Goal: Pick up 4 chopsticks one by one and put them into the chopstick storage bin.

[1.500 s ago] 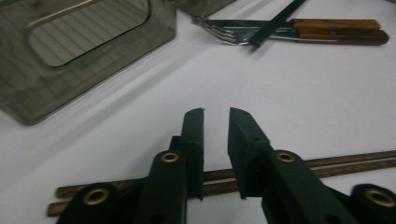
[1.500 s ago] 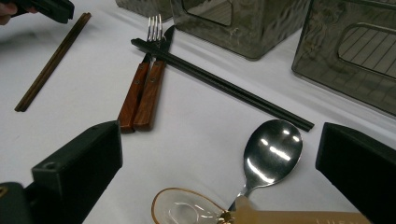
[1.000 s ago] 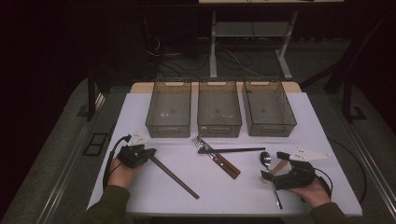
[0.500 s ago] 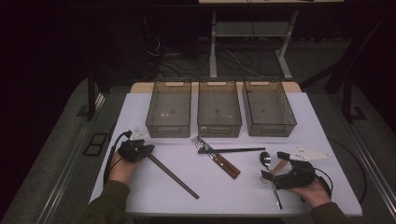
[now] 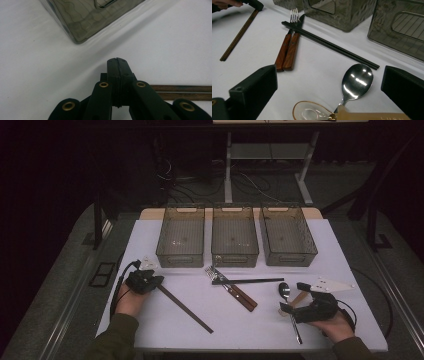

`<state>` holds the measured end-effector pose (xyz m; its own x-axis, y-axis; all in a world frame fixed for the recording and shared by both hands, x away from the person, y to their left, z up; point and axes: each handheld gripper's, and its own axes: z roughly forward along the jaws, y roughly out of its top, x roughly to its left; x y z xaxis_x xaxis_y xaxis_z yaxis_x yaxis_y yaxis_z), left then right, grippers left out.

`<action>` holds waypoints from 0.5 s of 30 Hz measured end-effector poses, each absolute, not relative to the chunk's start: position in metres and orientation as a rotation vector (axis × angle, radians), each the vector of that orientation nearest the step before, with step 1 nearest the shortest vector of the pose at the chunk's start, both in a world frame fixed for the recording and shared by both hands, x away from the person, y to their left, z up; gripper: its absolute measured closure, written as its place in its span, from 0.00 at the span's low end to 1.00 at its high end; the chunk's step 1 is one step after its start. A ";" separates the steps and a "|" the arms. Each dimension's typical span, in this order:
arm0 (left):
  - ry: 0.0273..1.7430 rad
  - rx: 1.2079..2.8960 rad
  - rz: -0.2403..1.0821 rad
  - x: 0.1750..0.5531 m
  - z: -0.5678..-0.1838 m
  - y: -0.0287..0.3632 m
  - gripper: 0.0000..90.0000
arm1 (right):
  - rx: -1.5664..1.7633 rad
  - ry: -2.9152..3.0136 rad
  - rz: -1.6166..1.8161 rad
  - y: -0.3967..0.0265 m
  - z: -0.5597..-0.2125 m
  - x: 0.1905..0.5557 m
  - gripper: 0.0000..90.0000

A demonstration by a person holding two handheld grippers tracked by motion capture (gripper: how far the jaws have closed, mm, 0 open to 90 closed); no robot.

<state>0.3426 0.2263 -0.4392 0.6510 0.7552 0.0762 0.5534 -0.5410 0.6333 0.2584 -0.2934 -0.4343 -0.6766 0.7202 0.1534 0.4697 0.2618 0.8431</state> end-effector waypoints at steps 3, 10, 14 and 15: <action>1.021 2.292 0.455 0.342 -0.439 0.227 1.00 | 1.103 2.272 1.376 -0.293 -0.434 0.258 0.01; 1.022 2.306 0.452 0.341 -0.438 0.227 1.00 | 1.100 2.272 1.377 -0.294 -0.434 0.258 0.01; 1.022 2.307 0.451 0.341 -0.437 0.227 1.00 | 1.103 2.274 1.375 -0.293 -0.434 0.258 0.00; 1.025 2.309 0.449 0.341 -0.437 0.228 1.00 | 1.103 2.274 1.376 -0.294 -0.434 0.258 0.00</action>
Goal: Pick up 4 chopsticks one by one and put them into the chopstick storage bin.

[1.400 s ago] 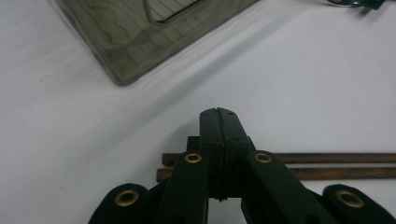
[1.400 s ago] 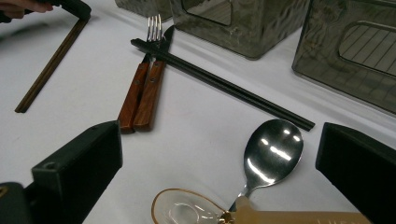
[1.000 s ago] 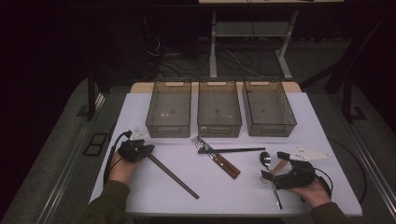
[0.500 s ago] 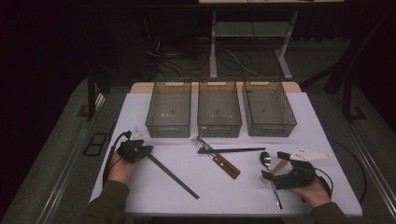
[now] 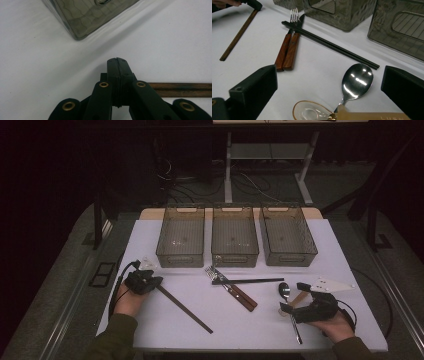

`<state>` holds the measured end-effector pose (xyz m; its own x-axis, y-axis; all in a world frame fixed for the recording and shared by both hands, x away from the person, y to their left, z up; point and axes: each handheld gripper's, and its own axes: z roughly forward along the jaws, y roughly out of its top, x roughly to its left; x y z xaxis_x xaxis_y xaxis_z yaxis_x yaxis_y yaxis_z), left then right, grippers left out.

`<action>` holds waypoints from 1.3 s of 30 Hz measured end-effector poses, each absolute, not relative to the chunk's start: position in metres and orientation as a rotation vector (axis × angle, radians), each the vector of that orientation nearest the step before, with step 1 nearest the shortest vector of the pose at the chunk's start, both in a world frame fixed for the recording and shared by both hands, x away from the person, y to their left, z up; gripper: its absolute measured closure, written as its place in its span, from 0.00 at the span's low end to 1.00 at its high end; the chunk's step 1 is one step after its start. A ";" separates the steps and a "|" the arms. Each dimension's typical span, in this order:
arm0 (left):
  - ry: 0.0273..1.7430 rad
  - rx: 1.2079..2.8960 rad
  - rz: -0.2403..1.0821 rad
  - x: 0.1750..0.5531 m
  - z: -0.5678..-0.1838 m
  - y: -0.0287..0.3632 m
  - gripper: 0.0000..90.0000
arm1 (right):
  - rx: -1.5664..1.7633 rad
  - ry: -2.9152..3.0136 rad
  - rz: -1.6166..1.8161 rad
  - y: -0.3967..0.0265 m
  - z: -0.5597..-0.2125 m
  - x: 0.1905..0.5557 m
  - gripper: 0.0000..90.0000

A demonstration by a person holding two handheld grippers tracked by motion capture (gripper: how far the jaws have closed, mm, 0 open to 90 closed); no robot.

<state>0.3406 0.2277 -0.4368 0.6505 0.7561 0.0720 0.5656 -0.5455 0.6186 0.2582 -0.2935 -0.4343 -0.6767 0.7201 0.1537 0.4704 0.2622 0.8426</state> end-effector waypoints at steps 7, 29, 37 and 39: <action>1.031 2.315 0.446 0.340 -0.435 0.228 1.00 | 1.100 2.274 1.375 -0.294 -0.434 0.258 0.00; 1.054 2.334 0.411 0.336 -0.433 0.231 1.00 | 1.104 2.276 1.372 -0.294 -0.434 0.258 0.00; 1.056 2.338 0.413 0.333 -0.433 0.233 1.00 | 1.104 2.277 1.372 -0.294 -0.434 0.258 0.01; 1.058 2.336 0.412 0.332 -0.433 0.233 1.00 | 1.104 2.277 1.372 -0.294 -0.434 0.258 0.00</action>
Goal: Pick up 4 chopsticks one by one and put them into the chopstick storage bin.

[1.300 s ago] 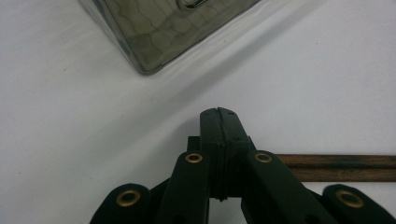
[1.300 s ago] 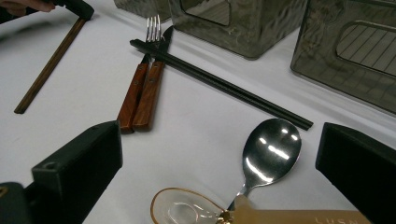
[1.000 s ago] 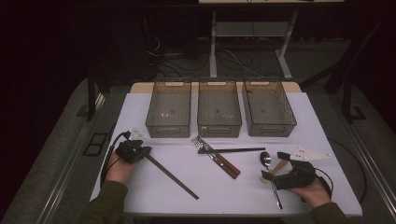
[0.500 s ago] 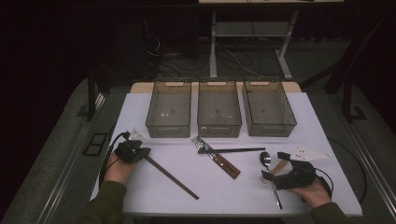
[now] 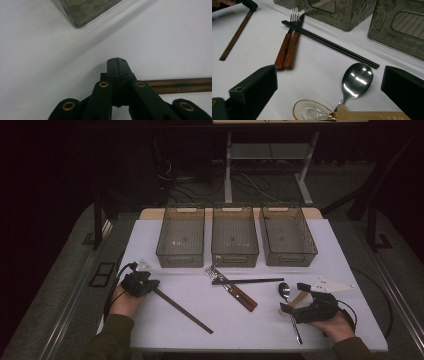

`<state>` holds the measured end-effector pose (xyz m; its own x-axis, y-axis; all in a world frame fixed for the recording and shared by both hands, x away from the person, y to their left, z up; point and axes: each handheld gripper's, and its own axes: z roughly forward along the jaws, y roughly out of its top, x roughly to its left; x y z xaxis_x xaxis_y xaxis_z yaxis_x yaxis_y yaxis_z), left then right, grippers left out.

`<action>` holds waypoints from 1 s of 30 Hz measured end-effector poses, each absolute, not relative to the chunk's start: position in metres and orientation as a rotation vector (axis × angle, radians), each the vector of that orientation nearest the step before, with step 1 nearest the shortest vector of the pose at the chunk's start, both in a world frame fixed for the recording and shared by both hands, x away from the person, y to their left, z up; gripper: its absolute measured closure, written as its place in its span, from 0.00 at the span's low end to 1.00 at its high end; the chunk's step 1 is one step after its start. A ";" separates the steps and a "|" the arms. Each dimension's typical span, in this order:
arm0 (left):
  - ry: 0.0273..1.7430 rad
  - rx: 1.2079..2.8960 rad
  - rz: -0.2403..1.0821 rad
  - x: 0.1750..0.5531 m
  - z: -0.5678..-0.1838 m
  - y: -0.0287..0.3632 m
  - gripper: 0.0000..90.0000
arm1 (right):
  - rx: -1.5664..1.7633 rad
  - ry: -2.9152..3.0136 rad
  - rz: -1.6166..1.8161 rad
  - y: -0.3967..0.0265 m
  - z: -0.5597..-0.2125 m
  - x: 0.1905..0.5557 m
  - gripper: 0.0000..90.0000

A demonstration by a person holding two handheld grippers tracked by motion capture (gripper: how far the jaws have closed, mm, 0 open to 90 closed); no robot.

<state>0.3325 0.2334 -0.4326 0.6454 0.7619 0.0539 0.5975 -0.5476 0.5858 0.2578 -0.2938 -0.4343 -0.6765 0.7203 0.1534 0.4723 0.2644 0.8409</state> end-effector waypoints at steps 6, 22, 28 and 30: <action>1.064 2.335 0.406 0.330 -0.432 0.235 1.00 | 1.104 2.278 1.371 -0.294 -0.434 0.258 0.00; 1.084 2.322 0.393 0.323 -0.431 0.241 1.00 | 1.104 2.281 1.370 -0.294 -0.434 0.257 0.01; 1.092 2.329 0.386 0.320 -0.431 0.245 1.00 | 1.101 2.281 1.370 -0.294 -0.434 0.257 0.01; 1.093 2.329 0.387 0.319 -0.432 0.245 1.00 | 1.104 2.282 1.369 -0.294 -0.434 0.257 0.00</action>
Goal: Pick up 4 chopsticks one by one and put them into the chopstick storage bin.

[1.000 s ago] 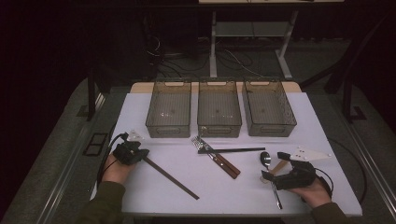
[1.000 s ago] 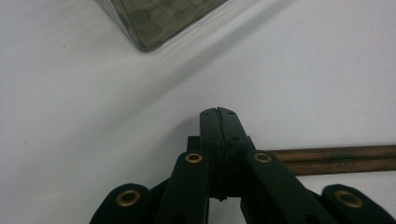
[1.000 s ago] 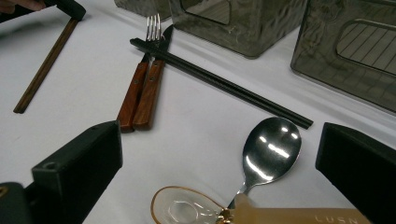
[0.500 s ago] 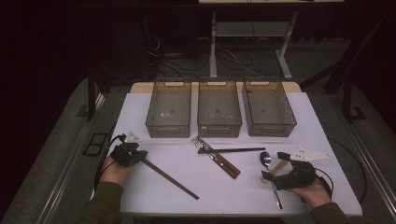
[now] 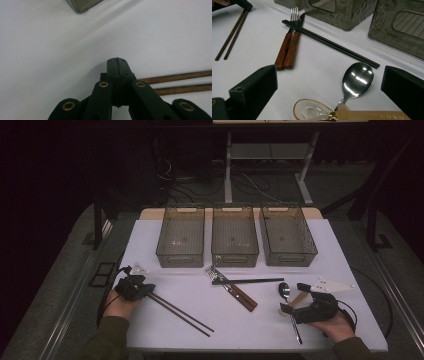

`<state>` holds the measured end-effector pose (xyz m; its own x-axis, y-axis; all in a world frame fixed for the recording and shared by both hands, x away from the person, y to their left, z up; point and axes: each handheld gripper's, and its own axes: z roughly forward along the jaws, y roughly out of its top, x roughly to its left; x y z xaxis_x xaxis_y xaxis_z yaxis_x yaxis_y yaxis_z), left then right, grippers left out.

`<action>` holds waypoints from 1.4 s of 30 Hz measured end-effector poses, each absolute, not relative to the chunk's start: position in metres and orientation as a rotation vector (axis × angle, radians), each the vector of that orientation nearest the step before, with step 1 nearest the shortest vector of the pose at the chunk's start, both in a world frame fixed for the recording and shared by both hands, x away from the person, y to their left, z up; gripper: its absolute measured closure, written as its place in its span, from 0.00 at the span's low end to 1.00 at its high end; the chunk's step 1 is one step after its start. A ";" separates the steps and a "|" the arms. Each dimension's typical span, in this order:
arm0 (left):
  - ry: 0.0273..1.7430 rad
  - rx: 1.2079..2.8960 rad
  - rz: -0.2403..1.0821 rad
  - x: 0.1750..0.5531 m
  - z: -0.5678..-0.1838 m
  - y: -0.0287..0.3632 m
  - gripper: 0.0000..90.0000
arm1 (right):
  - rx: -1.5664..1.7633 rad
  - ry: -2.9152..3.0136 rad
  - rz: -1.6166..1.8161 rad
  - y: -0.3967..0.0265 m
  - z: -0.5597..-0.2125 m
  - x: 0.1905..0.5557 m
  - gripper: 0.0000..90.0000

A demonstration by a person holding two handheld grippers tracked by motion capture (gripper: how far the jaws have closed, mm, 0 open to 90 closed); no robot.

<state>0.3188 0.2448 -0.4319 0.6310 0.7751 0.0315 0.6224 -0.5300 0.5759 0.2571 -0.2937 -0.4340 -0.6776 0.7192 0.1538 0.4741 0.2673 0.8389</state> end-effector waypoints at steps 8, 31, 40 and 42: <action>1.093 2.332 0.379 0.317 -0.432 0.246 1.00 | 1.104 2.279 1.370 -0.294 -0.434 0.257 0.00; 0.756 2.281 0.162 0.268 -0.415 0.178 1.00 | 1.103 2.280 1.370 -0.294 -0.434 0.257 0.00; 0.612 2.306 0.034 0.236 -0.423 0.143 1.00 | 1.104 2.279 1.369 -0.294 -0.434 0.257 0.01; 0.561 2.333 0.002 0.227 -0.427 0.132 1.00 | 1.104 2.280 1.368 -0.294 -0.434 0.257 0.00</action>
<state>0.2274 0.1318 -0.4271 0.9050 0.3956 -0.1562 0.3942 -0.6422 0.6574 0.2567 -0.2938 -0.4339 -0.6768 0.7203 0.1523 0.4734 0.2673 0.8393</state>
